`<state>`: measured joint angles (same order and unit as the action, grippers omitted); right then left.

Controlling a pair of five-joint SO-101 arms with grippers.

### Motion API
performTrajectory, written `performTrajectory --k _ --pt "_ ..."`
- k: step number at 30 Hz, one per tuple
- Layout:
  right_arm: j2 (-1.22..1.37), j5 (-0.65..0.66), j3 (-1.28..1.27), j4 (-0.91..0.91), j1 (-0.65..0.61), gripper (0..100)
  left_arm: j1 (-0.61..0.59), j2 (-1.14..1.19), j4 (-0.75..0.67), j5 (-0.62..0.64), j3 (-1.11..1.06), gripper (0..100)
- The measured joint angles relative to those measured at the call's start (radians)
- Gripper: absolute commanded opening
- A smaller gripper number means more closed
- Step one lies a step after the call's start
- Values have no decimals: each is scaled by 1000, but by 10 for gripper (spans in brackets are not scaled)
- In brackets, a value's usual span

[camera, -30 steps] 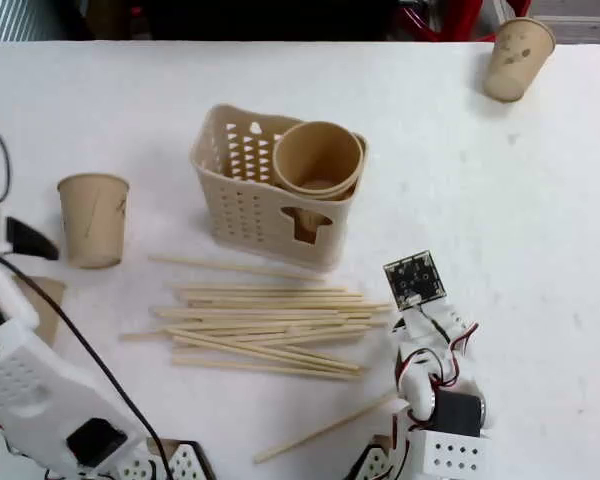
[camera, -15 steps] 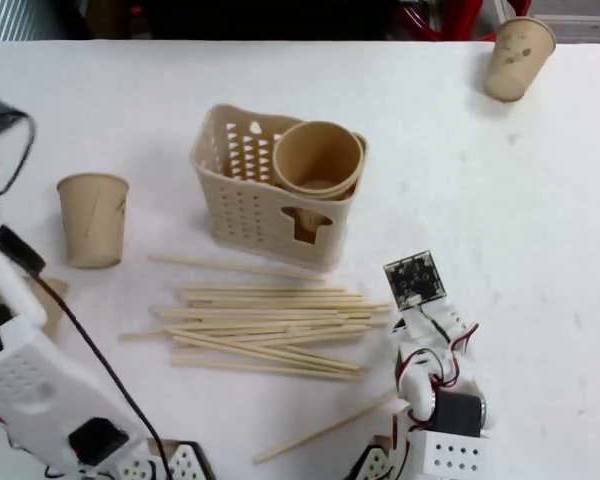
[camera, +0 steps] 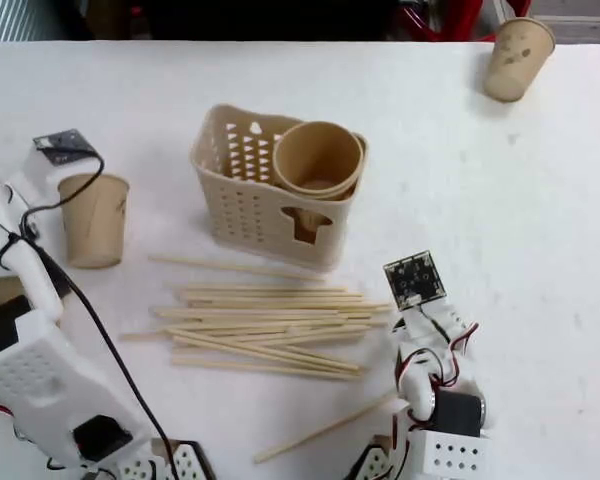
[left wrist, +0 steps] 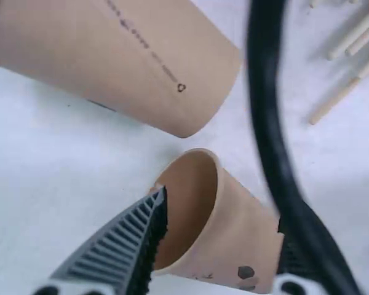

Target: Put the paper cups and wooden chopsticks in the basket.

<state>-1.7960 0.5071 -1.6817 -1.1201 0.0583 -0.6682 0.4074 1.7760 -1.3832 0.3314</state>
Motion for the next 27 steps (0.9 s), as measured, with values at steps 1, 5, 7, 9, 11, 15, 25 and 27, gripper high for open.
performTrajectory --k 1,5,7,9,11,15,25,27 --pt "0 0 0 0 0 18 0 0 -2 0 -9 286" --pt "0 0 0 0 0 18 -15 0 -2 0 -28 286" --pt "0 0 0 0 0 18 -34 0 -2 0 -41 286" --pt "0 0 0 0 0 18 -58 0 -2 0 -54 286" --pt "0 0 0 0 0 18 -80 0 -2 0 -63 285" --pt "0 0 0 0 0 18 -114 0 -2 0 -66 210" --pt "0 0 0 0 0 18 -121 0 -2 0 -164 24" --pt "0 0 0 0 0 18 -121 0 3 0 -164 21"
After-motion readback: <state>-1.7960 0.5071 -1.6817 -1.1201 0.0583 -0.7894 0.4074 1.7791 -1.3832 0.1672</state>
